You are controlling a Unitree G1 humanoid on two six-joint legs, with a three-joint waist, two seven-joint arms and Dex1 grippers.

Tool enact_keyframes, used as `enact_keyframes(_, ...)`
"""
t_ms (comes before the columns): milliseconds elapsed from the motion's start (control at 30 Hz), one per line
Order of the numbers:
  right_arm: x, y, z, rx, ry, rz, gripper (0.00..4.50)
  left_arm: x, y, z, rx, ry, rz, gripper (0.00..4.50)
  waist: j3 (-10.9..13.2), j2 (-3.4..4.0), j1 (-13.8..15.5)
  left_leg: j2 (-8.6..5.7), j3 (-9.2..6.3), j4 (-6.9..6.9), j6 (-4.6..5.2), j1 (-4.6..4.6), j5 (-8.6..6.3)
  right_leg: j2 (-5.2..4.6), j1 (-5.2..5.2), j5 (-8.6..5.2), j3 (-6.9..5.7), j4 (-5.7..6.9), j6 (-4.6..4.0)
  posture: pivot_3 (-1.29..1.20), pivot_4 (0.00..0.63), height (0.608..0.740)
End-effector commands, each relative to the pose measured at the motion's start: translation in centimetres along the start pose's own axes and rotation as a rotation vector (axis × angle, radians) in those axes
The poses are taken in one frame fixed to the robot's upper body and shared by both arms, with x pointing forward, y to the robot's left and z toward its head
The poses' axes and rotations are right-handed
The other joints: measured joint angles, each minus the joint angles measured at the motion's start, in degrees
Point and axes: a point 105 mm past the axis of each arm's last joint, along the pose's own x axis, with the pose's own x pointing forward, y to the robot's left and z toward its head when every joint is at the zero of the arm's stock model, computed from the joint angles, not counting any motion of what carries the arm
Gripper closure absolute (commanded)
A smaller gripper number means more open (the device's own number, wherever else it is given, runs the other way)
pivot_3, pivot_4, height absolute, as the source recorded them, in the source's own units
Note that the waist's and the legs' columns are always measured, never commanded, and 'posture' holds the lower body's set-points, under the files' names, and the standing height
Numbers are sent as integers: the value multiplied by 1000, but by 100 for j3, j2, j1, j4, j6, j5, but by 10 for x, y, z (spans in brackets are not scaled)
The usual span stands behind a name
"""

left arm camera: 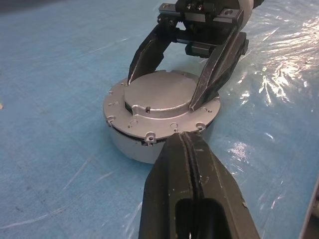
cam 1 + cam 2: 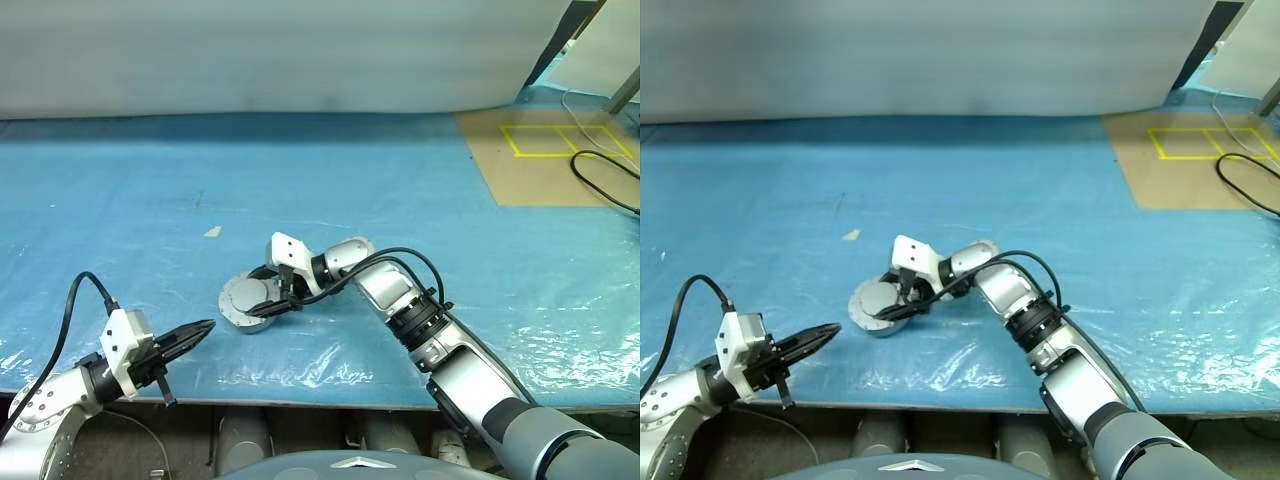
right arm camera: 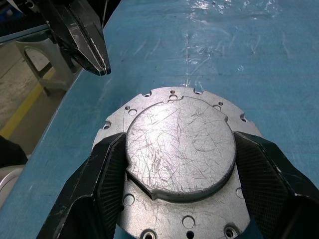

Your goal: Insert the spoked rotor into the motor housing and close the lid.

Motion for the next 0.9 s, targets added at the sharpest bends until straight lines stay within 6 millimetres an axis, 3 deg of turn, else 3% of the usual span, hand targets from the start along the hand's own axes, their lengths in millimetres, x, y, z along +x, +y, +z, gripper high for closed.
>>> enact_keyframes(33,10,9,-12,23,39,32,1536,-3,2,7,35,-15,14,4500,0,0,-2,0,0,0,0,1,0,0,0,0,0,1,0,0,150,740)
enact_keyframes(700,13,11,-43,42,125,-14,1536,1,0,7,30,-29,20,4500,-1,-1,-16,0,32,-13,2,49,-2,4,21,-1,37,8,1,0,150,740)
enact_keyframes(900,7,1,-21,45,27,-37,1536,5,1,8,32,-42,24,4500,-1,-1,-8,0,38,-13,3,51,-2,4,17,-1,42,8,2,0,150,740)
